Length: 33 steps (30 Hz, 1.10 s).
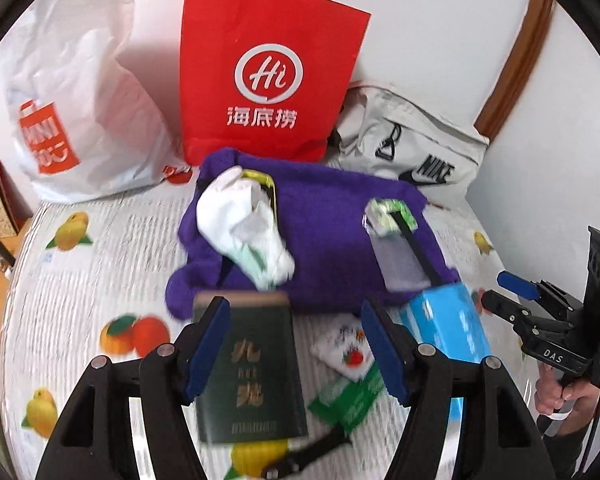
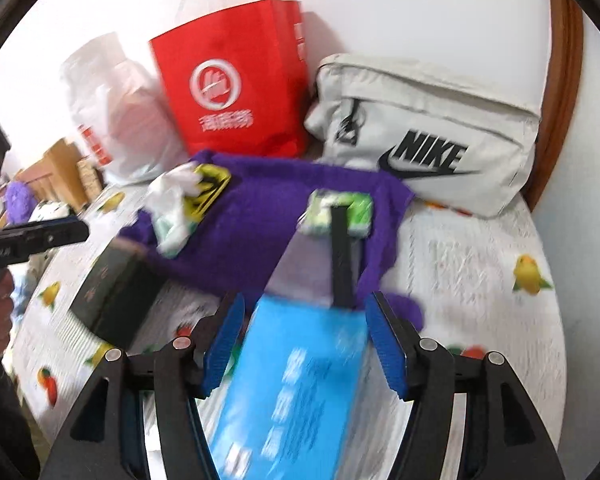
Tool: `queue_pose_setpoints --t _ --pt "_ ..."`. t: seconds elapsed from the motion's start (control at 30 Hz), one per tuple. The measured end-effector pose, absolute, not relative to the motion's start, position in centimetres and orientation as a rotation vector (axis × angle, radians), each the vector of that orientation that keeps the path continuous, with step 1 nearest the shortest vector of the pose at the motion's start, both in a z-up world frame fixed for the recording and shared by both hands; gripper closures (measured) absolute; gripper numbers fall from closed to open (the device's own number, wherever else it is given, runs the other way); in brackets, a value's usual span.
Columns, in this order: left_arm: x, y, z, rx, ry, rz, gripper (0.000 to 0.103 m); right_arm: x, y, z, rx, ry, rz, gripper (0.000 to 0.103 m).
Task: Organize soft objects
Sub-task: 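Grasp the white foam block with the right tool while the left tool grasps the black watch strap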
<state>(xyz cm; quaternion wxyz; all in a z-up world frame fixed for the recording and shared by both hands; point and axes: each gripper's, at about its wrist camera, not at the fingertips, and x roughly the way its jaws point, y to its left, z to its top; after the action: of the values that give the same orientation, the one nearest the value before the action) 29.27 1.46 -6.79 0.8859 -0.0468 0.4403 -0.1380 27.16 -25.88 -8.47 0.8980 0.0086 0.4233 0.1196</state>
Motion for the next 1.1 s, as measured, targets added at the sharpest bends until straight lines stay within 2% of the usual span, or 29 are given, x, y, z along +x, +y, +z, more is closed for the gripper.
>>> queue_pose_setpoints --t 0.2,0.33,0.37,0.4,0.47,0.67,0.93,0.97,1.03,1.1 --pt "24.9 2.3 -8.0 -0.110 0.944 -0.269 0.037 22.1 -24.6 -9.7 0.012 0.920 0.270 0.040" --pt "21.9 2.7 -9.1 -0.117 0.952 -0.274 0.030 18.3 -24.4 -10.6 0.017 0.928 0.315 0.040" --pt "21.3 2.7 -9.4 -0.114 0.954 -0.274 0.030 17.4 -24.4 -11.0 0.024 0.932 0.330 0.037" --pt "20.7 2.7 -9.9 -0.110 0.961 -0.273 0.029 16.8 -24.3 -11.2 0.028 0.934 0.339 0.029" --pt "20.0 2.7 -10.9 -0.111 0.975 -0.266 0.028 15.3 -24.1 -11.9 0.028 0.925 0.351 0.022" --pt "18.4 3.0 -13.5 -0.134 1.019 -0.278 0.028 13.0 -22.2 -13.7 -0.013 0.913 0.371 0.020" --pt "17.3 3.3 -15.7 -0.121 1.053 -0.280 0.028 14.1 -20.6 -15.8 -0.049 0.899 0.393 0.020" --pt "17.3 3.4 -15.9 -0.123 1.057 -0.277 0.028 14.1 -20.5 -15.9 -0.039 0.897 0.408 0.023" --pt "17.4 3.5 -16.2 -0.131 1.064 -0.274 0.028 13.6 -20.4 -15.7 -0.008 0.866 0.461 0.053" --pt "17.4 3.7 -16.4 -0.139 1.066 -0.277 0.028 13.2 -20.2 -15.8 0.011 0.886 0.485 0.054"
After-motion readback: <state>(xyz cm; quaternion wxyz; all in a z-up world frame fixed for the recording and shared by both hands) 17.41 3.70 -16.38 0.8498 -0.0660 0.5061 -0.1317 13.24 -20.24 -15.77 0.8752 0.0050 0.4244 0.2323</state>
